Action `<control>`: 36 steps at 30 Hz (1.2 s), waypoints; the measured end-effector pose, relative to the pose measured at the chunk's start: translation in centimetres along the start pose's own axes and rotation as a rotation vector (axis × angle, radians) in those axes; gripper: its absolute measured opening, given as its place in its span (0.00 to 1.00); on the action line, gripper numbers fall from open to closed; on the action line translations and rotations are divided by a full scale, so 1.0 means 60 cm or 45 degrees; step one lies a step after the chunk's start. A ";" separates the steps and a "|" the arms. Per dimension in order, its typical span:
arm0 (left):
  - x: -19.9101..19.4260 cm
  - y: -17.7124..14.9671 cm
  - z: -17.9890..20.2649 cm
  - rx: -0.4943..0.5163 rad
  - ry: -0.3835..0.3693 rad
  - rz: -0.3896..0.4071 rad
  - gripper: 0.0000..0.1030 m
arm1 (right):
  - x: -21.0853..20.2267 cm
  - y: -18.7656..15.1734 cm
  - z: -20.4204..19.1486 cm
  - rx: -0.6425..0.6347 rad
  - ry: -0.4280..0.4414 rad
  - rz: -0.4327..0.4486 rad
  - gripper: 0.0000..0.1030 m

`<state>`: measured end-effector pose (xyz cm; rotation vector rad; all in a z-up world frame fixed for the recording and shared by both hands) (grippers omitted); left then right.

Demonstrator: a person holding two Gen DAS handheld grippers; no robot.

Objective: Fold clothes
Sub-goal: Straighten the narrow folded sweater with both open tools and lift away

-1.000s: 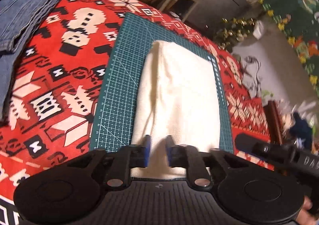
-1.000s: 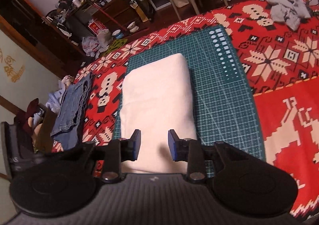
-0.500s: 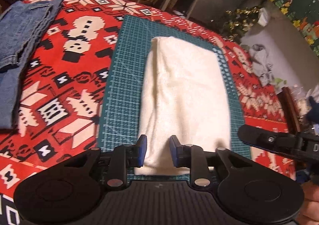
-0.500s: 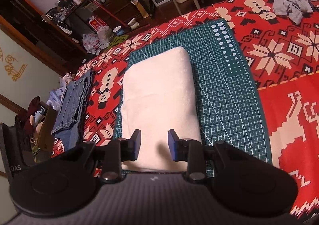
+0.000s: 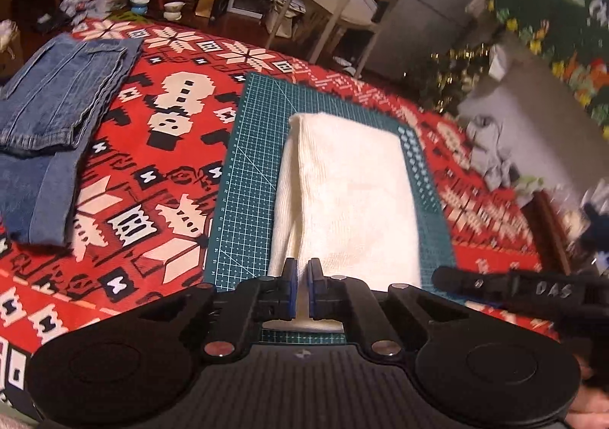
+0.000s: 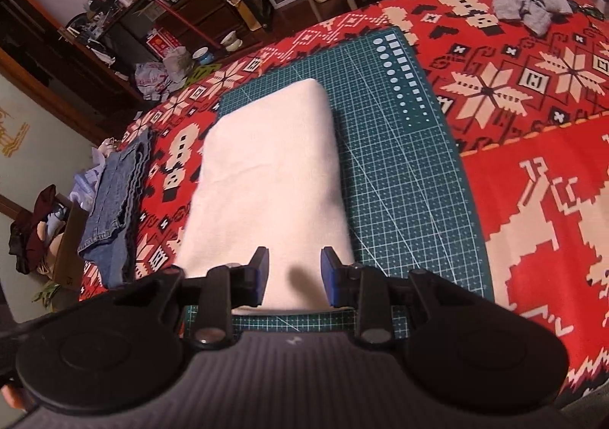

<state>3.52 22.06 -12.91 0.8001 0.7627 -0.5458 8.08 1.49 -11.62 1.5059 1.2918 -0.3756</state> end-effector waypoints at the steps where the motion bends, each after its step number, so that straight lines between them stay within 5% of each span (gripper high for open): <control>1: -0.002 0.001 -0.005 -0.030 -0.011 -0.006 0.06 | 0.000 -0.002 0.001 0.003 -0.006 -0.004 0.32; 5: 0.020 0.000 -0.040 -0.161 0.034 -0.090 0.05 | 0.005 -0.011 0.007 0.019 -0.024 -0.034 0.32; 12: 0.035 -0.008 -0.040 -0.126 0.099 -0.132 0.07 | 0.016 -0.018 0.005 -0.031 -0.082 -0.052 0.31; 16: 0.027 -0.004 -0.056 -0.179 0.093 -0.143 0.19 | 0.015 -0.017 0.009 -0.024 -0.103 -0.054 0.34; 22: 0.001 0.014 -0.060 -0.172 0.100 -0.044 0.23 | 0.008 -0.009 0.009 -0.051 -0.147 -0.015 0.59; 24: 0.001 0.018 -0.057 -0.153 0.095 -0.041 0.27 | 0.005 -0.005 0.011 -0.062 -0.173 0.009 0.87; 26: 0.003 0.022 -0.052 -0.116 0.121 -0.029 0.41 | 0.002 -0.001 0.012 -0.073 -0.200 0.032 0.95; 29: 0.002 0.023 -0.038 -0.014 0.180 0.054 0.62 | -0.003 0.005 0.015 -0.089 -0.240 0.068 0.99; 36: 0.018 0.005 0.000 0.168 0.077 0.112 0.77 | 0.014 0.006 0.038 -0.055 -0.326 0.090 0.99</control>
Point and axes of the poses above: each gripper's, at about its wrist camera, not at the fingertips, and x roughly the way its jaws point, z to its right, y to its top, the point moved 7 cm from there along x, roughly the way its jaws point, and after that the axes turned 10 degrees about -x, right-handed, at the moved point
